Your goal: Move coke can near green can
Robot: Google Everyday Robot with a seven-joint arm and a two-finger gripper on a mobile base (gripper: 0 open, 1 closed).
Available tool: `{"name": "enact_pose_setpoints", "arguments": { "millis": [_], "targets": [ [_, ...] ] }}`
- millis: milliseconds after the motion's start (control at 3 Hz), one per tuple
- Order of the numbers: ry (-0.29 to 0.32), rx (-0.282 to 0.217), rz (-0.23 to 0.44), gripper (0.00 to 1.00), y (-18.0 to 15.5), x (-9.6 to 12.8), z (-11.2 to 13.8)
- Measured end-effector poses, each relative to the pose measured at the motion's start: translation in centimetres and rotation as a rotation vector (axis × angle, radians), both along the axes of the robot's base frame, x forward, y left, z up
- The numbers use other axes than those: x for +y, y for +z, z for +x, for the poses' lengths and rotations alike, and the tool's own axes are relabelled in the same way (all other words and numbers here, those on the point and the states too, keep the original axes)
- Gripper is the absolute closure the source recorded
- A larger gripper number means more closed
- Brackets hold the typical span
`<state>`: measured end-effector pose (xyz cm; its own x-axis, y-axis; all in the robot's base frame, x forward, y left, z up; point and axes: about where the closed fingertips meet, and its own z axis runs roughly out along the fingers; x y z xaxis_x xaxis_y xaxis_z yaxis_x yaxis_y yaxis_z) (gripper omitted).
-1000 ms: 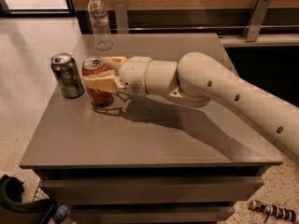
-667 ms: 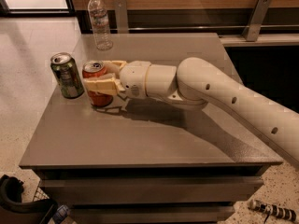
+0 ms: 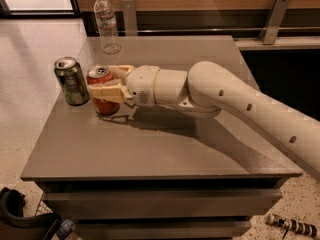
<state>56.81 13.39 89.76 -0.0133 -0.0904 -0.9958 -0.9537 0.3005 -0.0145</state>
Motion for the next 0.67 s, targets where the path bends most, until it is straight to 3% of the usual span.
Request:
{"name": "enact_pose_setpoints", "arguments": {
  "millis": [333,667],
  "targets": [
    [0.005,-0.001,0.000,0.00,0.06,0.29,-0.15],
    [0.005,-0.001,0.000,0.00,0.06,0.29,-0.15]
  ]
}}
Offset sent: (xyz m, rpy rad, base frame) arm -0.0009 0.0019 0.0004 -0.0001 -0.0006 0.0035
